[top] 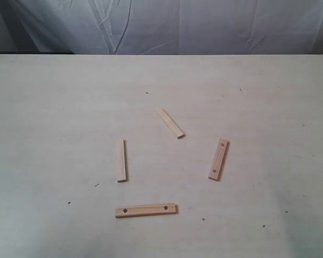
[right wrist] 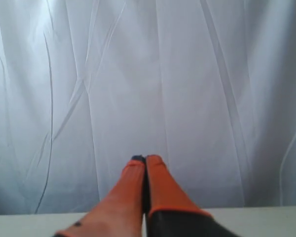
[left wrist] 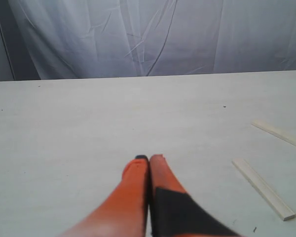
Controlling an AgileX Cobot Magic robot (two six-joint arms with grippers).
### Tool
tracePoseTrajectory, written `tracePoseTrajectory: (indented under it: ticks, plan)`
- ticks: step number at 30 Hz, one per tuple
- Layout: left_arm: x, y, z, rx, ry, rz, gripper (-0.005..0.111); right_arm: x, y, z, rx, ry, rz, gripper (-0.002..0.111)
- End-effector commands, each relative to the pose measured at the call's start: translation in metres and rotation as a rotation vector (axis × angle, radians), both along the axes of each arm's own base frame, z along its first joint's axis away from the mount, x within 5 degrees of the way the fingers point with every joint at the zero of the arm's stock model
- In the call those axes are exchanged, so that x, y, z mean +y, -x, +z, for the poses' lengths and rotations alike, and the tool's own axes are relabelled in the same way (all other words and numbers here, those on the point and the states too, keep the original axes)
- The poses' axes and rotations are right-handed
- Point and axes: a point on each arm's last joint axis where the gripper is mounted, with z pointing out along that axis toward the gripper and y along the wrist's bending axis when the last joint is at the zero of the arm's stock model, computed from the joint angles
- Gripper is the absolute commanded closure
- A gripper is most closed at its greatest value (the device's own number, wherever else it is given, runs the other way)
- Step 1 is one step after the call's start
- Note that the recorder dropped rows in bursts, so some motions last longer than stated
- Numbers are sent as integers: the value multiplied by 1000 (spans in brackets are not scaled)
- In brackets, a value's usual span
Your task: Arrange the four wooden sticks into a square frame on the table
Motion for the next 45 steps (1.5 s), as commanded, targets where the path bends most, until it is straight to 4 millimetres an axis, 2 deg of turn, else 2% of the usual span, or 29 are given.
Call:
tracePoseTrajectory:
  ticks: [1, 2, 5, 7, 9, 10, 13, 16, 18, 21, 23, 24, 26, 29, 30, 32, 33, 36, 40, 45]
  plan:
    - [0, 0, -1, -2, 12, 0, 106, -2, 3, 8, -104, -30, -10, 109]
    - [0, 0, -1, -2, 12, 0, 106, -2, 2, 6, -70, -60, -6, 109]
    - [0, 0, -1, -2, 12, 0, 106, 0, -5, 17, 137, -76, 16, 109]
    - [0, 0, -1, -2, 12, 0, 106, 2, -14, 36, 275, -61, 27, 109]
    - [0, 0, -1, -2, 12, 0, 106, 5, -34, 55, 432, -51, 36, 109]
    - [0, 0, -1, -2, 12, 0, 106, 7, -48, 63, 528, -57, 49, 109]
    - [0, 0, -1, -2, 12, 0, 106, 14, -101, 68, 852, -78, 76, 109]
    - [0, 0, -1, -2, 12, 0, 106, 22, -160, 62, 1039, -43, 114, 109]
    - [0, 0, -1, -4, 11, 0, 106, 28, -201, 55, 1098, -38, 158, 109]
    - [0, 0, -1, -4, 11, 0, 106, 58, -254, 35, 1236, 22, 303, 109]
    - [0, 0, -1, -4, 11, 0, 106, 89, -284, 15, 1308, 87, 383, 109]
    - [0, 0, -1, -4, 11, 0, 106, 111, -299, 10, 1311, 149, 426, 109]
    - [0, 0, -1, -4, 11, 0, 106, 146, -321, -11, 1337, 249, 481, 109]
    - [0, 0, -1, -4, 11, 0, 106, 195, -339, -30, 1357, 390, 562, 105]
    - [0, 0, -1, -4, 11, 0, 106, 212, -344, -39, 1364, 459, 584, 98]
    - [0, 0, -1, -4, 11, 0, 106, 229, -349, -55, 1398, 541, 605, 86]
    - [0, 0, -1, -4, 11, 0, 106, 240, -352, -60, 1401, 576, 617, 76]
    - [0, 0, -1, -4, 11, 0, 106, 255, -361, -76, 1399, 625, 615, 63]
    - [0, 0, -1, -4, 11, 0, 106, 260, -366, -91, 1416, 636, 617, 63]
    - [0, 0, -1, -4, 11, 0, 106, 255, -364, -113, 1504, 708, 602, 63]
